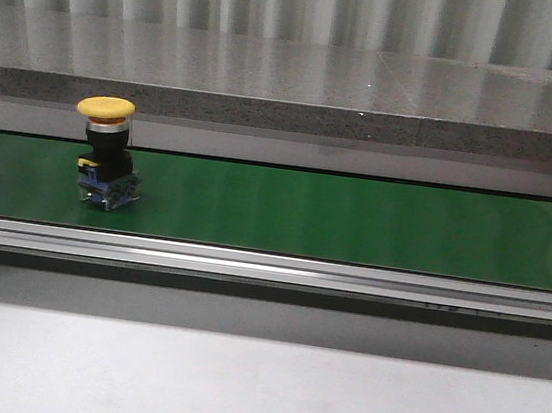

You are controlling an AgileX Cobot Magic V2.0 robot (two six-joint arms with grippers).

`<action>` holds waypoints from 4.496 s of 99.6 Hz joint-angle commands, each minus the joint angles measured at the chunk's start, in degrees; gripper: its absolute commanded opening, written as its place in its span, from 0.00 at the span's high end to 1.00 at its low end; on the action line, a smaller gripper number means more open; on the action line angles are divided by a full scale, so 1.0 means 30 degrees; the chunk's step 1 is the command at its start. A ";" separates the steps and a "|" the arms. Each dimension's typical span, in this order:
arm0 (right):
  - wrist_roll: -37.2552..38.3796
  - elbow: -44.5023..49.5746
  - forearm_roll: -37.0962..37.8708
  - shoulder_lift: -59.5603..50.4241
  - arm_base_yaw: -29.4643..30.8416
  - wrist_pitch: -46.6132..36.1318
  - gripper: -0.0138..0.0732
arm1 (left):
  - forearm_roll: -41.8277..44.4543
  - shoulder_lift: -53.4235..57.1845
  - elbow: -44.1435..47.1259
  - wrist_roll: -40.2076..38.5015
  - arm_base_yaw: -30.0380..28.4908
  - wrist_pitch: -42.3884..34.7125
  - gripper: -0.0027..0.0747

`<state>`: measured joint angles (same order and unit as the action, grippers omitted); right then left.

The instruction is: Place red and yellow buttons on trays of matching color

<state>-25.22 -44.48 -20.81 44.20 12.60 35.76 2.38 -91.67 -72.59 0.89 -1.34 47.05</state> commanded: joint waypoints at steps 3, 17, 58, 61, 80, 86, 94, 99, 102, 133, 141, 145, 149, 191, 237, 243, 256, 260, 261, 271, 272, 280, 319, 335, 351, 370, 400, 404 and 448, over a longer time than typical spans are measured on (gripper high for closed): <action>-0.0183 -0.0476 -0.0349 -0.0122 -0.0002 -0.1097 0.98 | 0.0141 0.0171 -0.0625 0.0003 0.0194 -0.0690 0.99; -0.0183 -0.0476 -0.0349 -0.0122 -0.0002 -0.1097 0.98 | 0.0186 -0.0341 -0.0625 0.0003 0.0194 -0.0556 0.99; -0.0183 -0.0476 -0.0349 -0.0122 -0.0002 -0.1097 0.98 | 0.0130 -0.0453 -0.0625 0.0003 0.0194 0.0014 0.31; -0.0183 -0.0476 -0.0349 -0.0122 -0.0002 -0.1097 0.98 | 0.0130 -0.0453 -0.0625 0.0003 0.0194 0.0014 0.25; -0.0183 -0.0476 -0.0349 -0.0122 -0.0002 -0.1097 0.98 | -0.0792 0.0330 -0.0625 0.0003 0.0222 -0.0064 0.15; -0.0183 -0.0476 -0.0349 -0.0122 -0.0002 -0.1097 0.98 | -0.0792 0.0905 -0.0625 0.0003 0.0372 -0.0156 0.15; -0.0183 -0.0476 -0.0349 -0.0122 -0.0002 -0.1097 0.98 | -0.0792 0.1991 -0.0625 0.0003 0.0591 -0.0326 0.15; -0.0183 -0.0476 -0.0349 -0.0122 -0.0002 -0.1097 0.98 | -0.1002 0.2683 -0.0625 0.0003 0.0733 -0.0373 0.15; -0.0183 -0.0476 -0.0349 -0.0122 -0.0002 -0.1097 0.98 | -0.1148 0.3099 -0.0625 0.0003 0.0820 -0.0373 0.15; -0.0183 -0.0476 -0.0349 -0.0122 -0.0002 -0.1097 0.98 | -0.2060 0.8770 0.2329 -0.0035 0.1622 -0.1851 0.15; -0.0183 -0.0476 -0.0349 -0.0122 -0.0002 -0.1097 0.98 | -0.2527 1.0833 0.4007 -0.0035 0.1622 -0.2467 0.15; -0.0183 -0.0476 -0.0349 -0.0122 -0.0002 -0.1097 0.98 | -0.2822 1.1759 0.5000 -0.0035 0.1622 -0.2782 0.15; -0.0183 -0.0476 -0.0349 -0.0122 -0.0002 -0.1097 0.98 | -0.3012 1.2869 0.5852 -0.0035 0.1622 -0.3076 0.15; -0.0183 -0.0476 -0.0349 -0.0122 -0.0002 -0.1102 0.98 | -0.3147 2.1398 1.2938 -0.0060 0.1622 -0.4091 0.62; -0.0183 -0.0476 -0.0777 -0.0105 -0.0002 0.0786 0.88 | -0.3028 2.1668 1.3299 -0.0060 0.1622 -0.4495 0.99; -0.0183 -0.0476 -0.0777 -0.0105 -0.0002 0.1315 0.72 | -0.3028 2.1668 1.3299 -0.0060 0.1622 -0.4495 0.99; -0.0183 -0.0476 -0.1841 -0.0139 -0.0002 0.2508 0.29 | -0.3028 2.1668 1.3299 -0.0060 0.1622 -0.4495 0.99; -0.0183 -0.0476 -0.2441 -0.0139 -0.0002 0.2676 0.19 | -0.3028 2.1668 1.3299 -0.0060 0.1622 -0.4495 0.99; -0.0204 -0.0476 -0.2534 -0.0139 -0.0002 0.2689 0.17 | -0.3028 2.1668 1.3299 -0.0060 0.1622 -0.4495 0.99; -0.0843 -0.0655 -0.3202 0.0155 -0.0323 0.2891 0.18 | -0.3028 2.1668 1.3299 -0.0060 0.1622 -0.4495 0.99; -0.0937 -0.0717 -0.3202 0.0201 -0.0379 0.2913 0.18 | -0.3028 2.1668 1.3299 -0.0060 0.1622 -0.4495 0.99; -0.1846 -0.1169 -0.3202 0.1054 -0.1406 0.2899 0.20 | -0.3028 2.1668 1.3299 -0.0060 0.1622 -0.4495 0.99; -0.2546 -0.3704 -0.2239 0.7805 -0.6745 0.1722 0.20 | -0.3028 2.1668 1.3299 -0.0060 0.1622 -0.4495 0.99; -0.2546 -0.4552 -0.1639 1.0087 -0.8106 0.0903 0.20 | -0.3028 2.1668 1.3299 -0.0060 0.1622 -0.4461 0.99; -0.2561 -0.5411 -0.1602 1.1888 -0.8953 0.0289 0.20 | -0.3028 2.1668 1.3299 -0.0060 0.1622 -0.4461 0.99; -0.2817 -0.6263 -0.1538 1.3523 -0.9183 -0.0258 0.20 | -0.3028 2.1668 1.3299 -0.0060 0.1622 -0.4461 0.99; -0.2944 -0.6325 -0.1432 1.4770 -0.9183 -0.0202 0.54 | -0.3028 2.1668 1.3299 -0.0060 0.1622 -0.4461 0.99; -0.2927 -0.6325 -0.1432 1.4770 -0.9183 -0.0202 0.63 | -0.3028 2.1668 1.3299 -0.0060 0.1622 -0.4461 0.99; 0.4850 -0.6644 0.4542 1.0581 -0.6166 0.4088 0.72 | -0.3028 2.1668 1.3299 -0.0060 0.1622 -0.4461 0.99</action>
<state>-17.90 -62.36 -13.40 81.43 -9.24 46.28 -6.08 -26.37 -31.25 0.89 3.06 37.99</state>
